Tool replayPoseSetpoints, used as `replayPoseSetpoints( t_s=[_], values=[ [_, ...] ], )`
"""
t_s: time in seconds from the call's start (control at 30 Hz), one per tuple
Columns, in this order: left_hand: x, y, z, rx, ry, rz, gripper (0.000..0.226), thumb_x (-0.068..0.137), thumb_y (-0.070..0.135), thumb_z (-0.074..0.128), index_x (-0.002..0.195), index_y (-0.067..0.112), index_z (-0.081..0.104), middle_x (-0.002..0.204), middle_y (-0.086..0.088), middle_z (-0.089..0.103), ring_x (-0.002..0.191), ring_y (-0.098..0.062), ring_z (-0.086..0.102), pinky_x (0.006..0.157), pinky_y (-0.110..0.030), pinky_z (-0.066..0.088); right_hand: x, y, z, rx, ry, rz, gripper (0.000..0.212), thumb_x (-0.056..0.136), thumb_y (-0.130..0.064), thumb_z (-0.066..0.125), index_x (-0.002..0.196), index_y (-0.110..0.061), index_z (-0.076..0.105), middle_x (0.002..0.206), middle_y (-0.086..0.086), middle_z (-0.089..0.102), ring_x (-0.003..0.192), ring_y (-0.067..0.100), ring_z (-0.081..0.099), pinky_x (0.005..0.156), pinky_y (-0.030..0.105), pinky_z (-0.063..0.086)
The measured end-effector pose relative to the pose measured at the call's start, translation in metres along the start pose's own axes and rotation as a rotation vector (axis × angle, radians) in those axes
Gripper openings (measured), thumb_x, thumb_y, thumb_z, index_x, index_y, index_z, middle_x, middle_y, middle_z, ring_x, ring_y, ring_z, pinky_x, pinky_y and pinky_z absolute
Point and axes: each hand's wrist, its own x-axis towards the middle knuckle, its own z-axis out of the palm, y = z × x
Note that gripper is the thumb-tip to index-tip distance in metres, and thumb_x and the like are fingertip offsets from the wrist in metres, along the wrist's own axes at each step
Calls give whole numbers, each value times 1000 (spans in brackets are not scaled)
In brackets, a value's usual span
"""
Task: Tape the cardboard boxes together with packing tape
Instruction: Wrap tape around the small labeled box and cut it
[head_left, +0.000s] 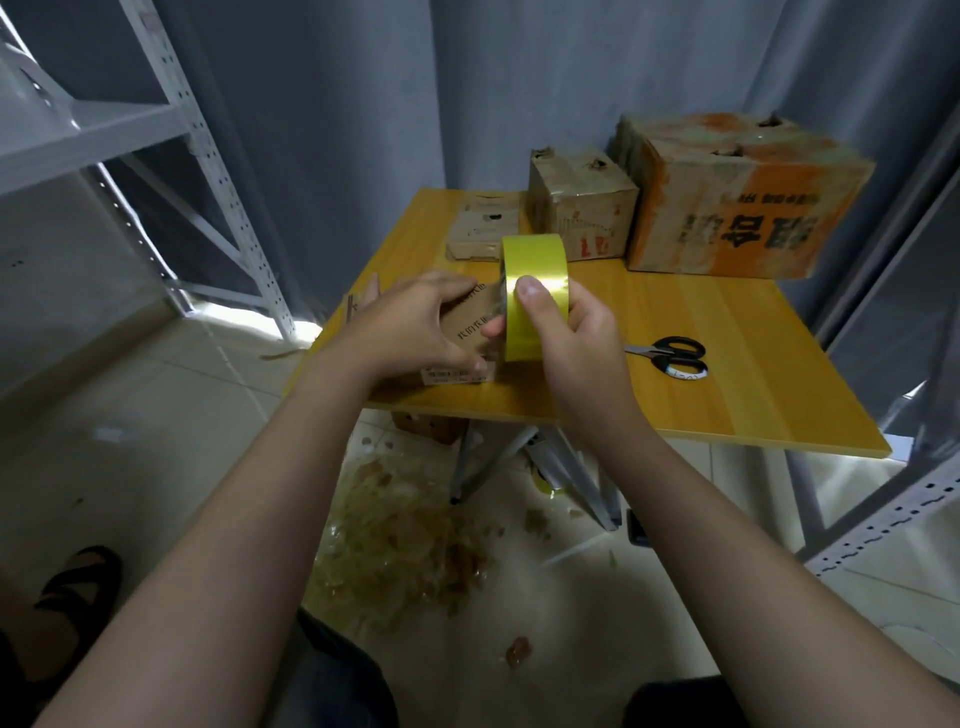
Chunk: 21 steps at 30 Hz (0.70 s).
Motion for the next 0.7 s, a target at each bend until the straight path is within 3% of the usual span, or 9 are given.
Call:
replayPoseSetpoints(
  t_s=[0.13,0.23,0.37,0.43,0.5,0.7],
  values=[
    [5,1,6,8,47,-19,113,48,91,66,149,44,49,153,22,47,141,-15,45,117,-63,18,7,-3,-2,-25,-19,28,22,106,-33,58,106,-13,68,86,9,79,81,25,78,75,41,65],
    [4,1,10,3,97,-46,115,44,93,64,148,45,51,153,26,48,142,-12,44,113,-51,20,11,-8,-2,-21,-6,29,26,106,-31,57,102,-8,69,81,11,79,78,28,77,77,46,64],
    [4,5,11,5,164,-143,105,47,88,56,143,46,58,153,32,46,140,-11,45,107,-47,24,6,-6,7,0,45,137,56,105,-45,54,100,10,68,83,28,73,78,40,74,80,53,63],
    [8,4,10,-42,126,-158,101,48,84,55,142,46,60,153,32,46,141,-12,45,107,-45,23,-1,-1,11,-42,17,195,61,104,-48,51,101,10,68,78,26,73,72,36,73,69,45,64],
    [11,1,7,-79,71,-152,100,50,85,56,142,48,58,153,33,45,144,-12,43,113,-47,23,-8,4,11,-81,-34,215,50,105,-42,53,99,4,69,69,17,75,63,28,74,59,38,63],
    [15,-3,5,-97,17,-153,110,46,91,55,147,46,53,160,30,37,150,-13,35,123,-59,21,-14,5,2,-121,-30,236,48,105,-41,52,86,-2,72,67,12,75,63,24,75,69,43,63]
  ],
)
